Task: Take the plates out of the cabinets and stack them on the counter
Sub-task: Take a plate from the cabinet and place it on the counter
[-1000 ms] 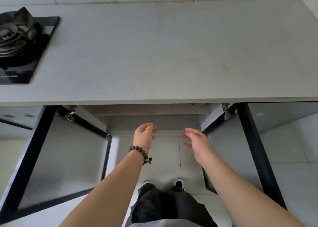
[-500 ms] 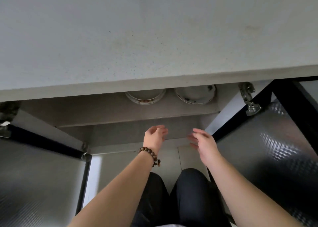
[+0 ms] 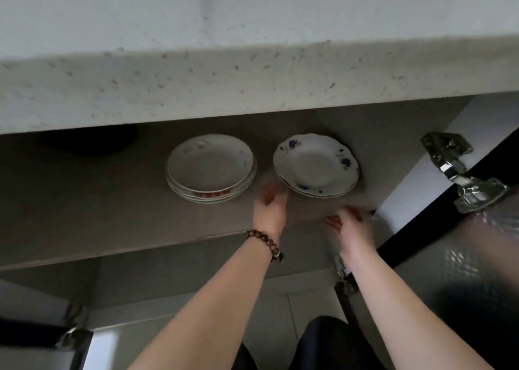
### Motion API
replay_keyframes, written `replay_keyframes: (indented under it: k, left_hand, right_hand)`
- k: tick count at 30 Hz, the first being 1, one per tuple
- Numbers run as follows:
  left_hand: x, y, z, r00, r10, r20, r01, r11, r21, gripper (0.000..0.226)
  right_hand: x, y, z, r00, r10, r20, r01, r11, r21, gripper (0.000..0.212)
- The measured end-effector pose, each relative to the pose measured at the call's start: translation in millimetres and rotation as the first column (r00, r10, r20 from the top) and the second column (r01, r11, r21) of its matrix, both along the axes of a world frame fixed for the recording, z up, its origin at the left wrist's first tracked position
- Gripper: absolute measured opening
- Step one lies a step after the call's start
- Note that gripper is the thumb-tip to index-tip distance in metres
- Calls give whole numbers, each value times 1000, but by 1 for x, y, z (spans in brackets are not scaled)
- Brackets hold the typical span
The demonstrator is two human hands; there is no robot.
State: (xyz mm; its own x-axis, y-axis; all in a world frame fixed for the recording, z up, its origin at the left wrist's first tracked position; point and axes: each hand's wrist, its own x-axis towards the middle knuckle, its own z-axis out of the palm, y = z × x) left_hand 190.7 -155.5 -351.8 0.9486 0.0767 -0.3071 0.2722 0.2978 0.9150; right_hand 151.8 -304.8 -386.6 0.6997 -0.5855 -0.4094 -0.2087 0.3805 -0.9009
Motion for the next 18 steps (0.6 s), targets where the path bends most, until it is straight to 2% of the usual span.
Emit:
replay_keyframes:
  k: [3,6,8,10,13,15,18]
  left_hand:
    - [24,-11,2,999,-5,53,3,999,33,19]
    - [41,-12,1,998,-47,31,40,981,189,35]
    - [51,-14,-2,998,-57,23,49,960,276,36]
    - [60,-18,-1,998,-56,43,38,941,337,32]
    - [77,-24,5,996,-62,68,26,895,445,34]
    - [87,-28,7,994,-75,77,30,878,478,34]
    - [93,-30,4,991,-97,88,34,840,541,32]
  right_hand:
    - [13,-14,-2,998,-47,-40,37,976,-213,16]
    - [28,-26,5,998,-58,-10,54,962,-266,27]
    - [44,-32,11,1000,-16,-20,10,960,-281,35]
    - [60,-36,14,988,31,-152,-96,894,-439,47]
    - [80,-38,20,945,6,-327,-220,751,-623,57]
    - [91,-38,23,928,1,-372,-262,712,-651,53]
    - [98,-39,23,917,-13,-399,-266,727,-634,40]
